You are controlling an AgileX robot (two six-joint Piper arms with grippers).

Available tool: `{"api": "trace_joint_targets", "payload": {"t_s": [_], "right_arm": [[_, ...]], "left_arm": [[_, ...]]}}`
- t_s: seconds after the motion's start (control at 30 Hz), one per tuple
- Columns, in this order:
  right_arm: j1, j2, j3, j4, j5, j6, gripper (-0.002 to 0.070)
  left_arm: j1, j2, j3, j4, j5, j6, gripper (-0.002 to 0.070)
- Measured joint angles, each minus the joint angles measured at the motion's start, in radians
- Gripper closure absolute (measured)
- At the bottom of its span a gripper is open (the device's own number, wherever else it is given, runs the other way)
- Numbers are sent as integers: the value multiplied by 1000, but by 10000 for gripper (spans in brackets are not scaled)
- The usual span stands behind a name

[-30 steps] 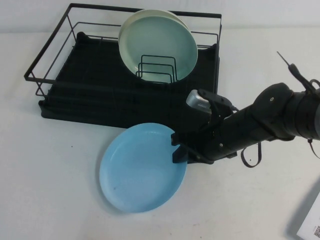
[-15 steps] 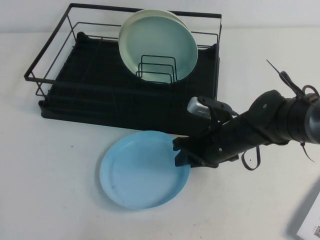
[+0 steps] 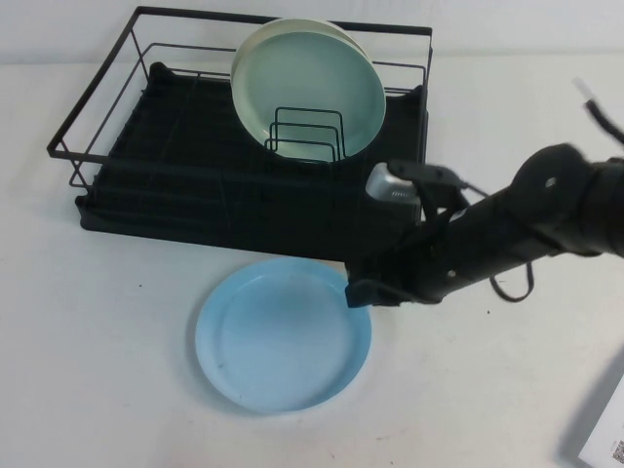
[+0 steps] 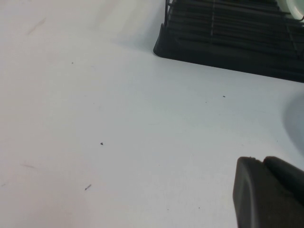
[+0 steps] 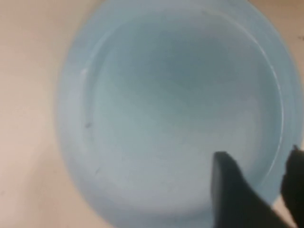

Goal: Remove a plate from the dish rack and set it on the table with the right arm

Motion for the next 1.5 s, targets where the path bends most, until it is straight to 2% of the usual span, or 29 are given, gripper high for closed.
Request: {"api": "trace_joint_targets", "payload": {"t_s": [0.17,0.27,0.37,0.57,0.73,1.1,1.23,1.33,1.5], "right_arm": [[0,-184,0,-112,86,8,634],[0,-297,0,-193,147,45,677],[0,-412,8,-264,205,84,688],[0,-666,103,-300,247,92,693],[0,-821,163,-348,363,92,694],[0,-887,173,-471,454,92,694],[-4,-922,235,-543,384,77,694],[-48,-1005,347,-564,272,36,694],[-150,-1228,675,-570,-72,19,694]], "left_arm": [[0,0,0,0,0,0,679],[0,0,0,0,0,0,679],[0,0,0,0,0,0,679],[0,0,0,0,0,0,679],[0,0,0,0,0,0,679],[0,0,0,0,0,0,679],[0,0,0,0,0,0,679],[0,0,0,0,0,0,679],[0,0,0,0,0,0,679]]}}
